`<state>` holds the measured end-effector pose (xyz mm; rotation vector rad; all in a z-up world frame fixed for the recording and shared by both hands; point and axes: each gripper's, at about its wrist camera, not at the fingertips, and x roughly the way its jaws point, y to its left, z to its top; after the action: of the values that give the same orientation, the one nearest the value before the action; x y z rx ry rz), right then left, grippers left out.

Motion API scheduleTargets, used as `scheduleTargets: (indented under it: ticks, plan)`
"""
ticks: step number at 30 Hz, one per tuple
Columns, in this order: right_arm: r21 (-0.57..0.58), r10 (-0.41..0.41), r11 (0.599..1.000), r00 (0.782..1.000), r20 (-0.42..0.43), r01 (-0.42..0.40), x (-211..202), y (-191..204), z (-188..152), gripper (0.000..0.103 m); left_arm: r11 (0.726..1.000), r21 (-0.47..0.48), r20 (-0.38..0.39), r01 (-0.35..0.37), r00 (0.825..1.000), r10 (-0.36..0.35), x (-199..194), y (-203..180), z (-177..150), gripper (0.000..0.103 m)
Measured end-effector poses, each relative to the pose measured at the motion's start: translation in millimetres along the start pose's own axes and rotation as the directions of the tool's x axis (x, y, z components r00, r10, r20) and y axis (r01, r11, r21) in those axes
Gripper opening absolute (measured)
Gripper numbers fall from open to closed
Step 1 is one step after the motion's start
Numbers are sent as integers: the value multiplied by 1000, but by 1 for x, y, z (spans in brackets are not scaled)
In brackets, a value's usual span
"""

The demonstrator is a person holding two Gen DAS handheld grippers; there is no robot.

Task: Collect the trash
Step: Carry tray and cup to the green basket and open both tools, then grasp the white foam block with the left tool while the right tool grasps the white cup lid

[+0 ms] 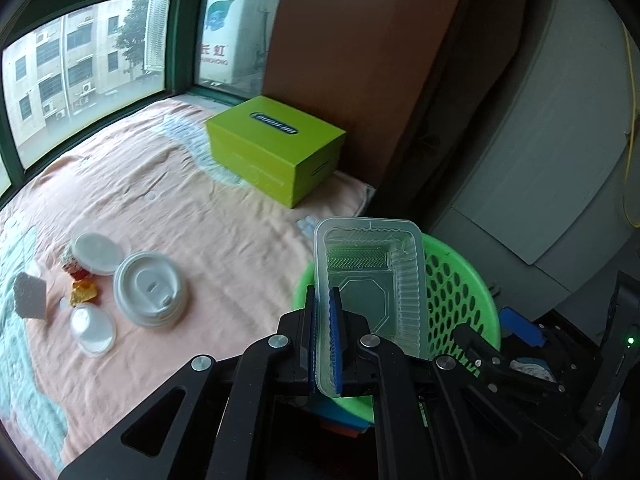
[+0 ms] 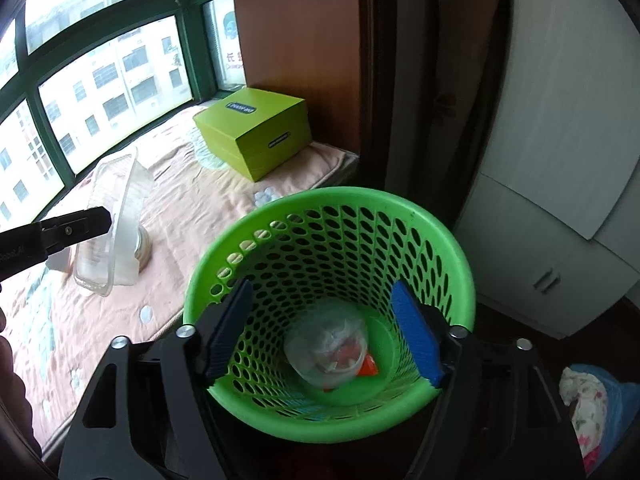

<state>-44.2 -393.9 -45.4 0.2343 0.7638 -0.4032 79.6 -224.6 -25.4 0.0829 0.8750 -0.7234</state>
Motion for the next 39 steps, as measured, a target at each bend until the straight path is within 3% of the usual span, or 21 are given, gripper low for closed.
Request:
scheduleTargets:
  ticks: [19,21,22,27,37,39]
  plan:
    - [104,-55,993,996,70,47,-25,-33,2,79,996,86,31,24,999,-27,11,-39,-6,6]
    - [107,-58,993,996,72,50,-26,-34,3,79,995,92,33,31,999,-34,13,-41,-7,11]
    - [108,-59,993,996,73,51,-26,-34,3,79,995,92,33,31,999,-34,13,-42,-8,20]
    - [106,-57,993,996,73,49,-26,-33,4,79,995,90,37,37,999,-40,16,-42,-11,37]
    - [51,14,999,998,61,-17,-19,-6,9,80,999,32,64,-27,998,25,0,-11,-11,49]
    - [34,31,999,998,61,-33,-18,3,11,85,999,12,67,-53,996,52,-4,2,-12,49]
